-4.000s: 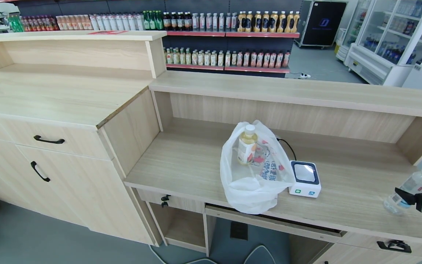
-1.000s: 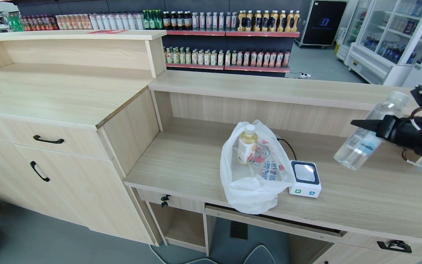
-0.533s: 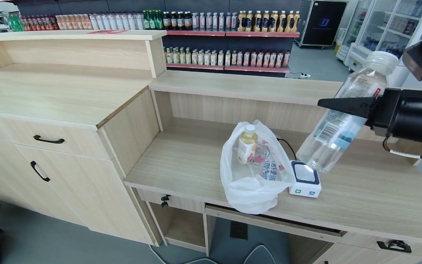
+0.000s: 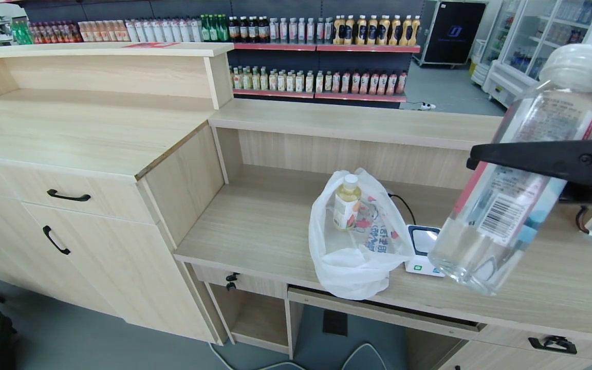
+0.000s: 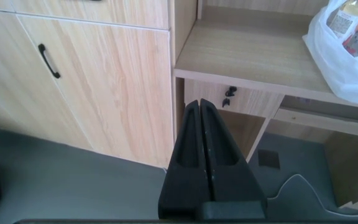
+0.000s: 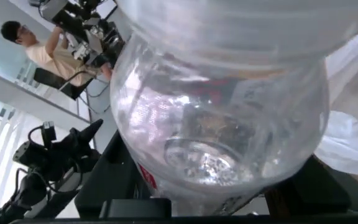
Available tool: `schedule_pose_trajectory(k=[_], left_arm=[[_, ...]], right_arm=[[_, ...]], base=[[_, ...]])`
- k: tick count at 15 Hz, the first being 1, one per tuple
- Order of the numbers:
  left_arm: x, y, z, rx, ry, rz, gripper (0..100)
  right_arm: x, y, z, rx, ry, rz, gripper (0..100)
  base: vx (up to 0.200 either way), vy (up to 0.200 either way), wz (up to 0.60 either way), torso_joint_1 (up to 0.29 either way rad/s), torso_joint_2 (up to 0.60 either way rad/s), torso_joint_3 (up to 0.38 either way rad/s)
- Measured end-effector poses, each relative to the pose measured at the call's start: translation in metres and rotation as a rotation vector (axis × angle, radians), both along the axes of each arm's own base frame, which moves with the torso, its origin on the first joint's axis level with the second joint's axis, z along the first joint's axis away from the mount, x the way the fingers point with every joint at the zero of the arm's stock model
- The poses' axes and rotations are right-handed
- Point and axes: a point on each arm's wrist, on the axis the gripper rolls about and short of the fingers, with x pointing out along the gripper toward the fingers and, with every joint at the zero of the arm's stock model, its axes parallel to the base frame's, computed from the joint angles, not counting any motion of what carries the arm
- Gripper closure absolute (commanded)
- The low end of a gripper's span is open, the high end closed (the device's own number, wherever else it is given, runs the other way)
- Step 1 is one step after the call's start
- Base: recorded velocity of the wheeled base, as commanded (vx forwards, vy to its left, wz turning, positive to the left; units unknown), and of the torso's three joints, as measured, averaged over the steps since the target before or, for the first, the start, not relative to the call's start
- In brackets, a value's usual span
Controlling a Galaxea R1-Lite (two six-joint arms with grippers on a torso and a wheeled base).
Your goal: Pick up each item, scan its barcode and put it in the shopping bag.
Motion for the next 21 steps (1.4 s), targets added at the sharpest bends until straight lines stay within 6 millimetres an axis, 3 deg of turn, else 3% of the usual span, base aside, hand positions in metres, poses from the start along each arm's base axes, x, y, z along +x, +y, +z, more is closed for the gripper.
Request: schedule_pose_trajectory(k=[11,21], left_arm=[[0.0,0.0,0.0,0.0,0.0,0.0,100],[0.0,0.0,0.0,0.0,0.0,0.0,100]], right_arm=[[-0.03,0.017,0.019,0.038,-0.068,0.231,100],[-0.037,0.016,0.011,-0.011,0.012,0.243,100]], base=[[0.0,0.0,0.0,0.0,0.0,0.0],[0.0,0.0,0.0,0.0,0.0,0.0]])
